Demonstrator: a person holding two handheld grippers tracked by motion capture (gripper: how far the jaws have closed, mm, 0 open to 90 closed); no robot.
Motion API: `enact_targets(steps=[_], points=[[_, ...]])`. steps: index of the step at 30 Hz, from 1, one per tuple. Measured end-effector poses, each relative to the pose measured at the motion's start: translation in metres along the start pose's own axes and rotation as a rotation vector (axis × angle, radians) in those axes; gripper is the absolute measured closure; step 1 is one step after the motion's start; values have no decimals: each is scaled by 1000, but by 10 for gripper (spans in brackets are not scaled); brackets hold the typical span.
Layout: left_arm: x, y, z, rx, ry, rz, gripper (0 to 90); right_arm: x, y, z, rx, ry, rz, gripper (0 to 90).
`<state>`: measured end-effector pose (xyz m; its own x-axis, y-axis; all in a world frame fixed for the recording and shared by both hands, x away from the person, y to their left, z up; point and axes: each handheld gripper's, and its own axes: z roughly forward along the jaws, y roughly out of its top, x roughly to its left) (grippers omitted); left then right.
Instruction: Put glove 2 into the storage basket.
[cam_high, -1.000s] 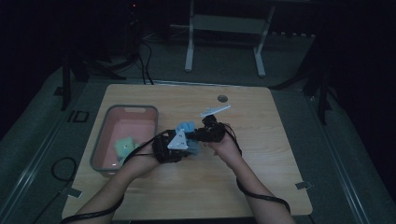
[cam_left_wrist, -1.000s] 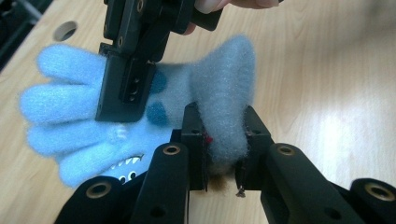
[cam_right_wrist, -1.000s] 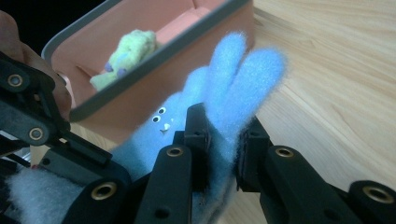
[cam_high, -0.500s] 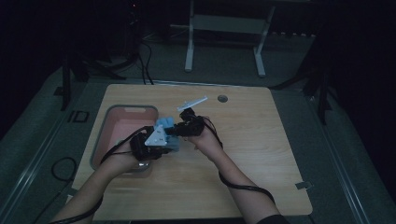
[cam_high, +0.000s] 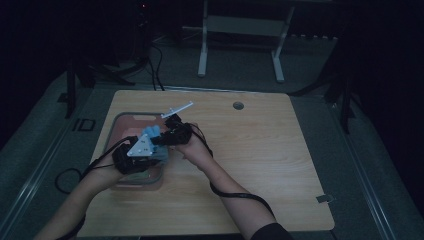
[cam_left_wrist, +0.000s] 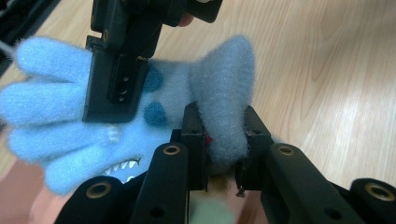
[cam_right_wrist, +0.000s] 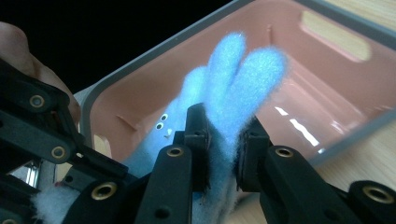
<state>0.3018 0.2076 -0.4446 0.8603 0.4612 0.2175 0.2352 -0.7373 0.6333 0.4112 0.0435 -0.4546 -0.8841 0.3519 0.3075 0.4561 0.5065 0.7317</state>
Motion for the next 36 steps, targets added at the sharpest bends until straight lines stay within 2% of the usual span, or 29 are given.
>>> enact_targets(steps=[1,2,4,5,7,9,12,13,15,16,19,20,28,29,31,33,35,36], points=[[0,0,0,0,0,0,774,0,0,0,0,0,0,782],[2,-8,-3,9,1,-11,774,3,2,9,7,7,1,783],[2,-8,-3,9,1,-11,774,3,2,14,7,13,1,783],[5,-16,-5,13,-3,-24,774,3,2,14,7,13,1,783],[8,-25,-7,6,-11,-42,774,6,4,31,9,38,15,784],[8,-36,-7,26,-9,-50,774,7,3,39,14,47,24,784],[8,-42,-7,43,-8,-50,774,8,3,47,23,54,30,784],[9,-48,-5,54,-3,-57,773,9,2,55,32,50,24,783],[10,-51,-5,59,-4,-62,774,9,2,59,38,47,27,783],[12,-57,-2,66,-12,-81,774,10,2,66,52,39,25,783],[13,-61,1,73,-24,-94,773,11,2,72,67,30,21,783],[14,-63,3,80,-29,-100,773,12,1,77,88,23,18,782],[18,-68,11,103,-54,-117,764,14,4,85,152,-26,25,750],[19,-68,14,114,-68,-127,755,14,5,86,155,-28,23,662],[19,-68,16,116,-69,-136,746,14,4,85,153,-35,18,613],[19,-68,16,118,-66,-131,732,13,4,84,154,-45,17,515],[18,-68,17,116,-55,-131,713,12,4,83,149,-50,14,491],[18,-68,17,113,-54,-143,693,10,4,81,133,-53,20,430]])
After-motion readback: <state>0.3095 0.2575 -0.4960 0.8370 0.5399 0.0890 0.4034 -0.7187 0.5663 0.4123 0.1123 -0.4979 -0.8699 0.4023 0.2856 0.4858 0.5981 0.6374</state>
